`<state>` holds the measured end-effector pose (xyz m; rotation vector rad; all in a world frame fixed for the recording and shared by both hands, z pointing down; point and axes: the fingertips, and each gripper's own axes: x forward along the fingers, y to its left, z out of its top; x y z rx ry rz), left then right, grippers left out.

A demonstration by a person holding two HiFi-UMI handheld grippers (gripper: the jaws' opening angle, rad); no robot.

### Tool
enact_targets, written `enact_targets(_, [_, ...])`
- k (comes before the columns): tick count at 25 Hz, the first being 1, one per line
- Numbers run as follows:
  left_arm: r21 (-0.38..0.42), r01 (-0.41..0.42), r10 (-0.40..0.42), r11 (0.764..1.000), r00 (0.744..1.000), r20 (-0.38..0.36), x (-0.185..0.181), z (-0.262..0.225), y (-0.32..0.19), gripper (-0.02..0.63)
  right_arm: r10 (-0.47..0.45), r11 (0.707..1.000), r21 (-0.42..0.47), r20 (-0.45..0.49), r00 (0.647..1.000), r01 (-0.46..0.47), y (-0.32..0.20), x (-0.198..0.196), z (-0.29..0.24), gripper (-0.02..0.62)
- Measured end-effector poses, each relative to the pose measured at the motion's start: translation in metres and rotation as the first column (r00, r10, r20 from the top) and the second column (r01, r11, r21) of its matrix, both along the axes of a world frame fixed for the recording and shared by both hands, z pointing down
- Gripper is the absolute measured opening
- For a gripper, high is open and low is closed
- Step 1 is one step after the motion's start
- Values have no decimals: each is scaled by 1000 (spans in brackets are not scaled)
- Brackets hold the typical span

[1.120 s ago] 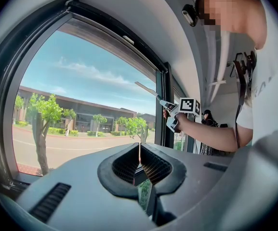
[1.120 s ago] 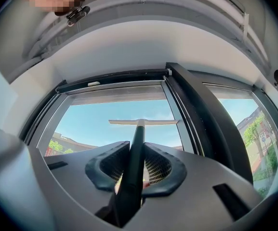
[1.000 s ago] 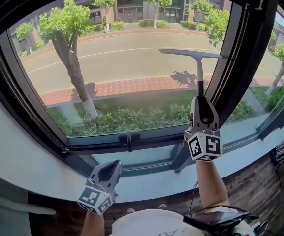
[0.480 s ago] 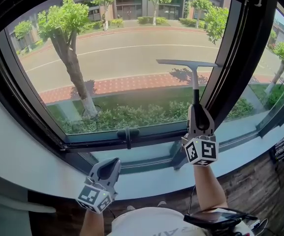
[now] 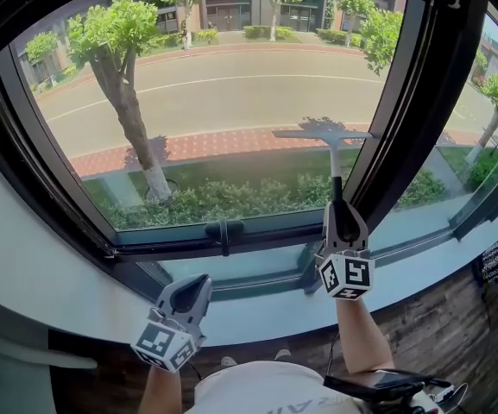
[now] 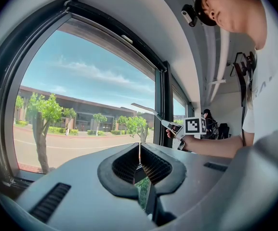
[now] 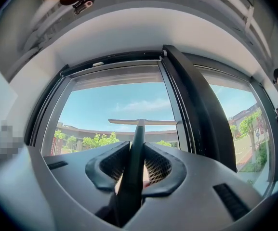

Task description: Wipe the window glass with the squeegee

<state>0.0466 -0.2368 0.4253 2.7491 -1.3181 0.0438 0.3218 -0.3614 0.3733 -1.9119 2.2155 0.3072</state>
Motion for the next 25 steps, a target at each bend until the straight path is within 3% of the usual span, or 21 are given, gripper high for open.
enact_targets(14, [0,-4,4,1000,1000,7,1,1,2,23,-2,993,-118,12,1000,3,7,1,56,100])
enact_targets(25, [-10,-10,10,1000,1000,8,4,5,6,23,-12,966,-257,-37,999,2,11,5,122,100])
